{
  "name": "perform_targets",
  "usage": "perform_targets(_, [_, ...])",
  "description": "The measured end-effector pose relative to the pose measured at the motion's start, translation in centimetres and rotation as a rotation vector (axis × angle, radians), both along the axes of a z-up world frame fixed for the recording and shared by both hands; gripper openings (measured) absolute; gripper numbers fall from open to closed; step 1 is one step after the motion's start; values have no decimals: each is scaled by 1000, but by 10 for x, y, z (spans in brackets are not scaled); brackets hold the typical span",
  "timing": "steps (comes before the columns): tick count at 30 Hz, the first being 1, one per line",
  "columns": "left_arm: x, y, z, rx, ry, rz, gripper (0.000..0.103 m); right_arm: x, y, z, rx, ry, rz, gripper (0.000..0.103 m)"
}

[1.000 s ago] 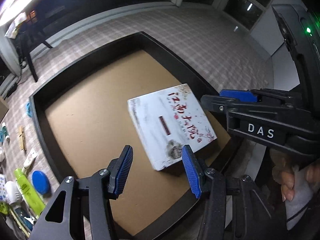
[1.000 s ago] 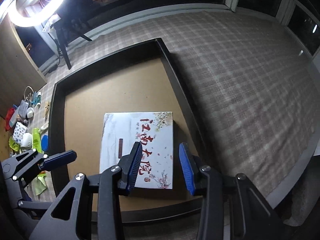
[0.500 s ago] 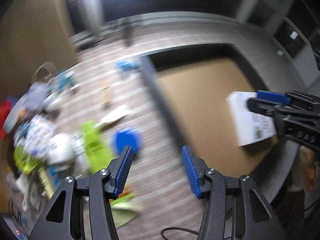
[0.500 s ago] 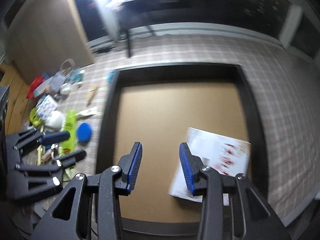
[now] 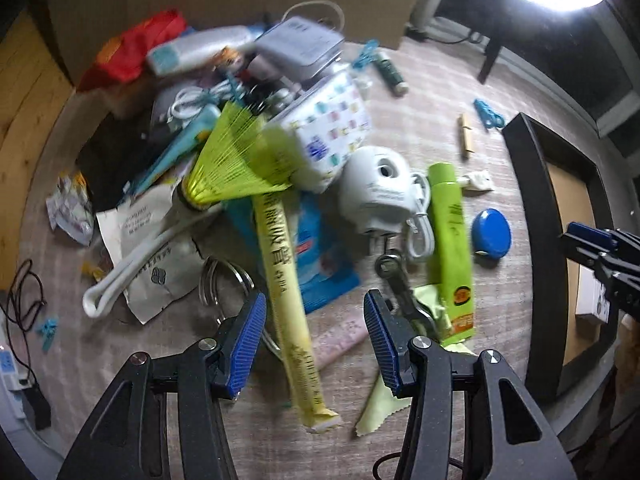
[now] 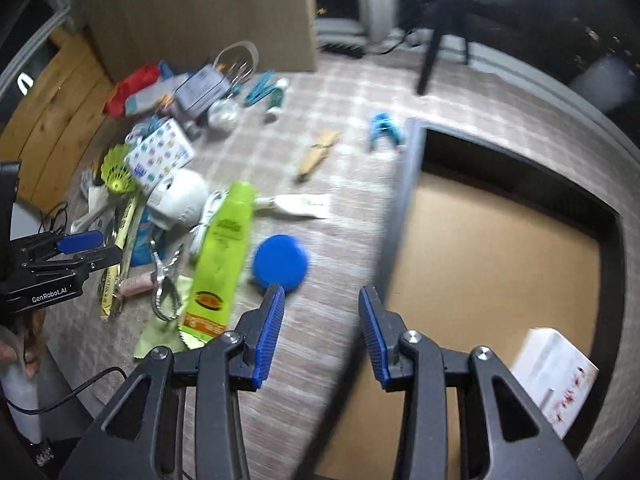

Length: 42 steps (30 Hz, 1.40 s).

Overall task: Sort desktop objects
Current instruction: 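Grasp the blue tape measure with right gripper while left grasps yellow straw packet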

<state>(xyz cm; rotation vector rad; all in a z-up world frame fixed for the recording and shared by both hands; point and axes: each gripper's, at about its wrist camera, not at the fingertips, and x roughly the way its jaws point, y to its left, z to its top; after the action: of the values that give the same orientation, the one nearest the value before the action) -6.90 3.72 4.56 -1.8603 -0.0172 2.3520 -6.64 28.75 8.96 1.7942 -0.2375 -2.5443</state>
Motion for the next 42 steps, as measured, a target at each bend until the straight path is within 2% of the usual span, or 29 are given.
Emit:
perform_targets(4, [-6, -1, -7, 15, -28, 6, 48, -22, -21, -13, 33, -33, 40, 41])
perform_targets(6, [-11, 0, -10, 21, -52, 13, 48, -35, -28, -22, 25, -69, 67, 49])
perform_targets(9, [-19, -3, -19, 43, -95, 24, 47, -48, -33, -35, 55, -112, 72, 49])
perform_targets(13, [-27, -6, -26, 41, -118, 35, 38, -58, -32, -51, 72, -160, 62, 49])
perform_targets(17, [-33, -6, -34, 57, -140, 40, 20, -63, -31, -59, 77, -184, 67, 50])
perform_targets(22, [-36, -12, -36, 101, -144, 63, 13, -69, -27, -60, 60, -197, 57, 51])
perform_targets(27, [-35, -15, -37, 132, -140, 73, 12, -69, -32, -64, 63, -232, 72, 51])
perform_targets(31, [-30, -17, -37, 142, -127, 85, 11, -64, -37, -65, 105, -213, 90, 50])
perform_targets(34, [-25, -20, -32, 136, -106, 91, 11, -63, -33, -62, 93, -212, 83, 49])
perform_targets(42, [-15, -31, -9, 203, -56, 121, 10, -50, -12, -37, 43, -165, 58, 49])
